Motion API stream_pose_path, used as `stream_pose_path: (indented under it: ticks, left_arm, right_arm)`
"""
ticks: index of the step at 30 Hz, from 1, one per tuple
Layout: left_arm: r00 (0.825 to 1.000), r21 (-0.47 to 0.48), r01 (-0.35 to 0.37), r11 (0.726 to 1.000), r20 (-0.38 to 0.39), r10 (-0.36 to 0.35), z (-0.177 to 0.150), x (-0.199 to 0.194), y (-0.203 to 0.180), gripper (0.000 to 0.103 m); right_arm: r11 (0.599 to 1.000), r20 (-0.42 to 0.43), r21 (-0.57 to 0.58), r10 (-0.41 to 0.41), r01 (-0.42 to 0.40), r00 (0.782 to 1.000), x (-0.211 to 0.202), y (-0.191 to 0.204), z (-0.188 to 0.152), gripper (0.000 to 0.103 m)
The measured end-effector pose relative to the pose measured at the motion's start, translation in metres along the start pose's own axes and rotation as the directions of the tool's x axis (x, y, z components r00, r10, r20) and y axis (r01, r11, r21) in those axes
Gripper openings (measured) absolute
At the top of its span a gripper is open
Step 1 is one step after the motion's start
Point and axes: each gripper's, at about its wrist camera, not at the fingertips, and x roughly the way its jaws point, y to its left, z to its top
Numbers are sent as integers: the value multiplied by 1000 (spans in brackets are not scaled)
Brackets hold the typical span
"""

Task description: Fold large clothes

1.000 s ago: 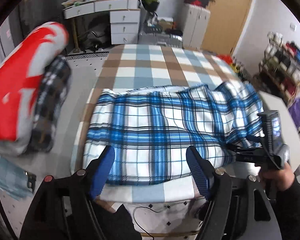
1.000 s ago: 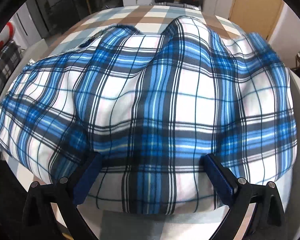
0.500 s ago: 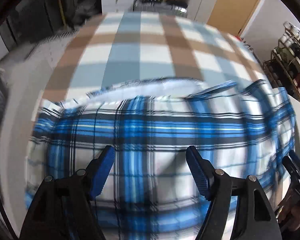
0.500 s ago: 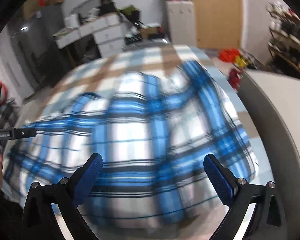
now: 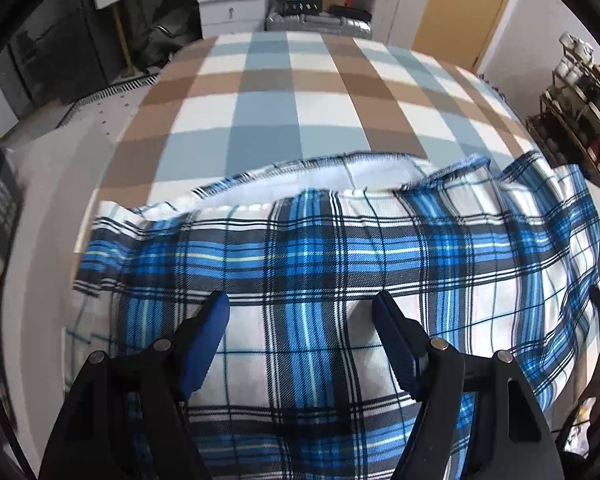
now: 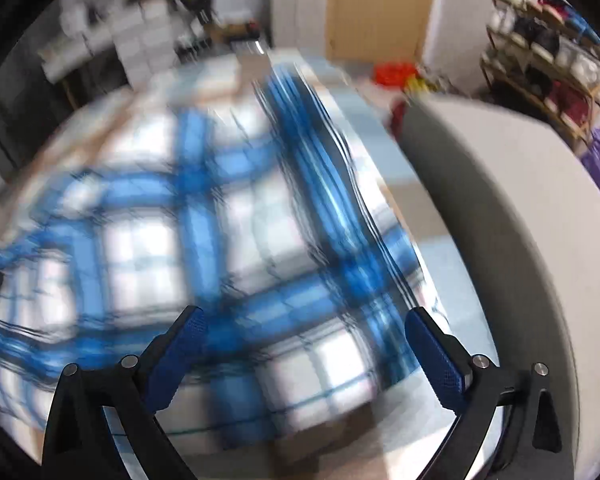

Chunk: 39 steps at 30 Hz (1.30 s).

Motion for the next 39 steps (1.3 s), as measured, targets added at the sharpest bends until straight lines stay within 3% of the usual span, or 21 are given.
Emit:
stream_pose_path:
  ticks: [2, 4, 8, 15, 21, 25, 27, 32, 36, 39]
  left_arm:
    - [999, -2, 11, 1000, 34, -11, -3, -10, -3, 70]
    - [997, 17, 2, 1000, 80, -4, -5, -19, -9, 70]
    - [985, 78, -36, 996, 172, 23, -11, -36, -27, 70]
    - [976, 174, -85, 981, 211, 47, -16, -41, -51, 70]
    - [975, 228, -108, 968, 212, 59, -18, -36, -64, 70]
    - [976, 243, -108, 964, 211, 56, -23, -36, -71, 70]
    - [976, 246, -112, 963, 212, 59, -24, -35, -73, 70]
    - [974, 248, -123, 961, 214, 70, -30, -35, -80, 70]
    - [971, 252, -131, 959, 227, 73, -37, -39, -85, 70]
    - [971, 251, -139, 958, 226, 82, -40, -39, -85, 70]
  right_arm:
    - [997, 103, -29, 79, -76, 992, -30, 17, -3, 102]
    - [984, 131, -83, 166, -156, 977, -43, 40, -3, 102]
    - [952, 50, -197, 248, -234, 968, -38, 87, -11, 102]
    - [919, -79, -364, 128, -149, 989, 7, 119, -39, 101]
    - [921, -93, -343, 163, -186, 982, 17, 110, -33, 101]
    - [930, -29, -332, 158, -159, 987, 3, 93, -28, 101]
    - [948, -19, -273, 165, -164, 986, 2, 74, -26, 101]
    - [985, -94, -100, 133, -143, 987, 27, 34, -16, 103]
    - [983, -113, -140, 99, -114, 989, 29, 39, -17, 103]
    - [986, -116, -53, 148, -155, 982, 21, 26, -11, 102]
